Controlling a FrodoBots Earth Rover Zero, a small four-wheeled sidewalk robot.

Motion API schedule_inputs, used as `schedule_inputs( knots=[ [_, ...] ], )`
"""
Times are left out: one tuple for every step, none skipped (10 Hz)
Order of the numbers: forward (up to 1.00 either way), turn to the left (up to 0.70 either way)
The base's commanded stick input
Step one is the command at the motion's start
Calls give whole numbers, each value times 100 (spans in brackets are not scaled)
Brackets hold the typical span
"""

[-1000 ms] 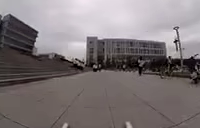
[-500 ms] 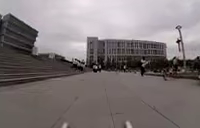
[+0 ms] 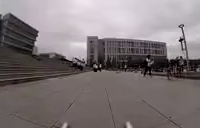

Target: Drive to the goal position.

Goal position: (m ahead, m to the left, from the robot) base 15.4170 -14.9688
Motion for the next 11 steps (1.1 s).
schedule_inputs(
  knots=[
    [70,-14],
    [70,-14],
    [70,-14],
    [70,-3],
    [70,0],
    [70,0],
    [70,0],
    [70,0],
    [70,0],
    [70,0],
    [70,0]
  ],
)
